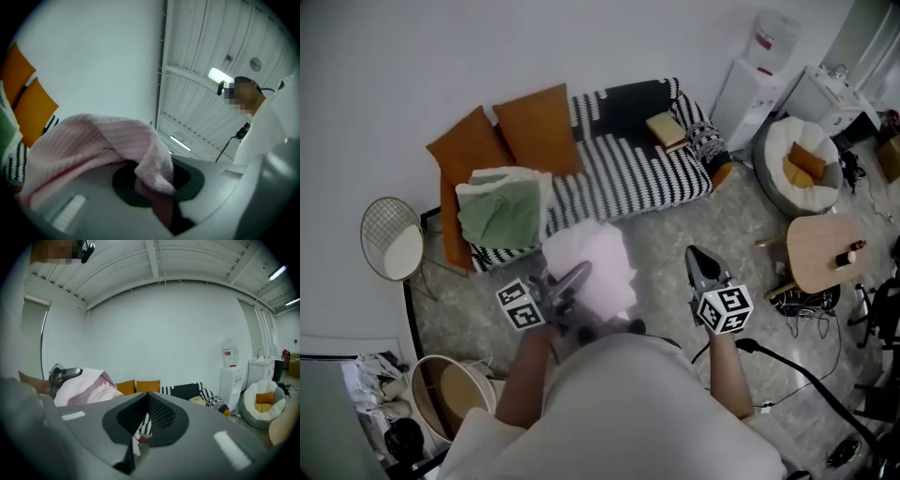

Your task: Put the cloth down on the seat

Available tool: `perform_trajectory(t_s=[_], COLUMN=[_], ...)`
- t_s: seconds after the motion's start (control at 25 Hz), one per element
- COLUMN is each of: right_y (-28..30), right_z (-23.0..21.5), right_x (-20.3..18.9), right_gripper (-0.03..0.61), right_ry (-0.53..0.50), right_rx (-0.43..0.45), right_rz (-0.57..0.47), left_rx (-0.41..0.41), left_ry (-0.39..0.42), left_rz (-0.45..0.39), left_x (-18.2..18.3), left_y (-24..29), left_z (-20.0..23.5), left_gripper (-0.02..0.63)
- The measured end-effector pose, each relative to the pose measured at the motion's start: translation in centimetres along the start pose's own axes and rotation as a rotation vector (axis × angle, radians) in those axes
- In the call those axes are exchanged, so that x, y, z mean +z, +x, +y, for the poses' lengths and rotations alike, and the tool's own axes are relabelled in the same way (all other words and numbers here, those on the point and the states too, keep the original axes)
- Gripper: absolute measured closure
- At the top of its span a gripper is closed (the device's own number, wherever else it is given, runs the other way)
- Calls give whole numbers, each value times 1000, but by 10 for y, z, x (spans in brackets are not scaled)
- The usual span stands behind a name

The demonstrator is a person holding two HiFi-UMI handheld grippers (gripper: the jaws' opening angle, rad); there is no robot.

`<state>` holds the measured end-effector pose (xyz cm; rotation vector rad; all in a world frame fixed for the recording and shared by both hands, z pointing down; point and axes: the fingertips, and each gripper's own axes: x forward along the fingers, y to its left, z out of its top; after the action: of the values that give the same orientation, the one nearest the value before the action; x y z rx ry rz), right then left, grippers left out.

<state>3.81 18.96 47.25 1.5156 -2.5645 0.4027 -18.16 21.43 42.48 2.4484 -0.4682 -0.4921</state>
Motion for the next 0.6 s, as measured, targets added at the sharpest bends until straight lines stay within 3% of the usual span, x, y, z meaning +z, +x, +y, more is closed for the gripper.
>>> perform_trajectory(t_s=[0.6], right_y=[-19], right_z=[-48], right_x=[-7], right_gripper=[575], right_ry=[-38], right_rx=[23], right_rz=[27], left_rx=[34], left_ry=[1], left_rz=[-13], left_x=[-24], left_y=[42], left_z=[-11], left_gripper=[565])
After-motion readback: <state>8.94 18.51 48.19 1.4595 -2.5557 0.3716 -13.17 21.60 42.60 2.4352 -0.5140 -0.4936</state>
